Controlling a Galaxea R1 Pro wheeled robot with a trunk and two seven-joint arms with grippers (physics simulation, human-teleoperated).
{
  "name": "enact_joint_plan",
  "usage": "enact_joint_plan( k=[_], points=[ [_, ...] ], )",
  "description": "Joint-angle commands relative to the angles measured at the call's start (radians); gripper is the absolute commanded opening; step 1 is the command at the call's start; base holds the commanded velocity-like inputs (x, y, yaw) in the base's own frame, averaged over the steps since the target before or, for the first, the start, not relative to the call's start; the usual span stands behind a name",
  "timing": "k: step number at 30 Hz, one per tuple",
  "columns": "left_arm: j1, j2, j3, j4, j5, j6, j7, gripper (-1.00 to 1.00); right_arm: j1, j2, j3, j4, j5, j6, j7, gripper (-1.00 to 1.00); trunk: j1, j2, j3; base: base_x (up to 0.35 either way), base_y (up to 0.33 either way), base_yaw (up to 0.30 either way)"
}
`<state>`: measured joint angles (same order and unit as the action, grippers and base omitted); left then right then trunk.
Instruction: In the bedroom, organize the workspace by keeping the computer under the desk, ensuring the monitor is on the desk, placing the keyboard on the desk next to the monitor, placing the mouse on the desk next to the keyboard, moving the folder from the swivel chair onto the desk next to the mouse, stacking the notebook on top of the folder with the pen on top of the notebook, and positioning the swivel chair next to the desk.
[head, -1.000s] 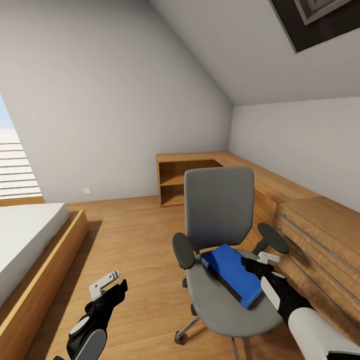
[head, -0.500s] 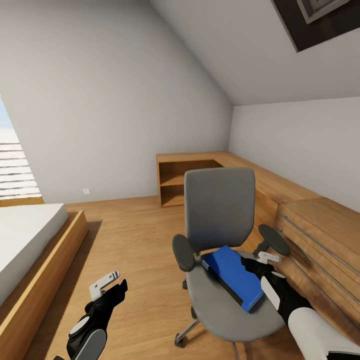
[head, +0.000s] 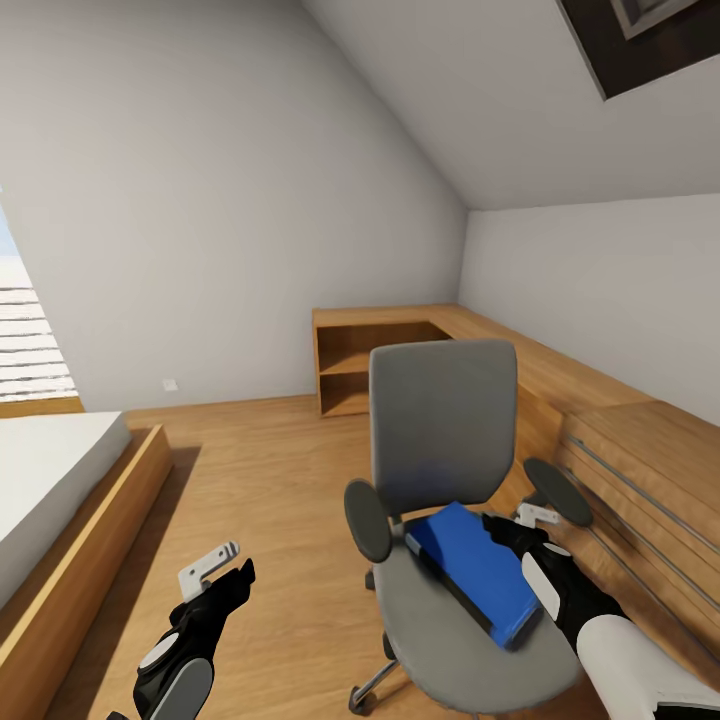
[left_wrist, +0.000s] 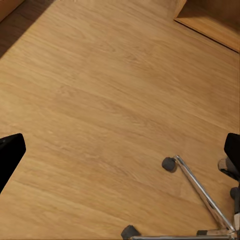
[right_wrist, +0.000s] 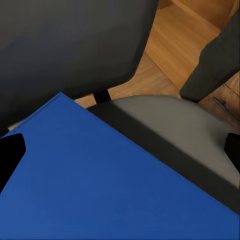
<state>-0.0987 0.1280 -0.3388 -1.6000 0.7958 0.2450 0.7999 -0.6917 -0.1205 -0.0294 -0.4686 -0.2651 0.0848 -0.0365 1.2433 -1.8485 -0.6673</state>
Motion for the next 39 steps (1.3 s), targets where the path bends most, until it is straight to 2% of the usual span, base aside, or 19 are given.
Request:
enact_joint_plan(
  k=[1, 7, 24, 39],
  points=[
    [-0.001, 0.001, -0.002, -0.001, 0.003, 0.004, 0.007, 1.00, 0.000, 0.000, 0.000, -0.002, -0.008, 0.006, -0.003, 1.00, 0.000, 0.000, -0.001, 0.219, 0.000, 0.000],
    [-0.001, 0.001, -0.002, -0.001, 0.004, 0.005, 0.007, 1.00, 0.000, 0.000, 0.001, -0.002, -0.008, 0.006, -0.003, 1.00, 0.000, 0.000, -0.001, 0.131, 0.000, 0.000],
    [-0.001, 0.001, -0.002, -0.001, 0.002, 0.005, 0.007, 1.00, 0.000, -0.001, 0.001, -0.002, -0.008, 0.007, -0.001, 1.00, 0.000, 0.000, -0.001, 0.007, 0.000, 0.000],
    [-0.001, 0.001, -0.008, -0.001, 0.002, 0.005, 0.007, 1.00, 0.000, -0.001, -0.001, -0.002, -0.008, 0.007, -0.001, 1.00, 0.058, -0.105, -0.048, 0.000, 0.000, 0.000]
  ],
)
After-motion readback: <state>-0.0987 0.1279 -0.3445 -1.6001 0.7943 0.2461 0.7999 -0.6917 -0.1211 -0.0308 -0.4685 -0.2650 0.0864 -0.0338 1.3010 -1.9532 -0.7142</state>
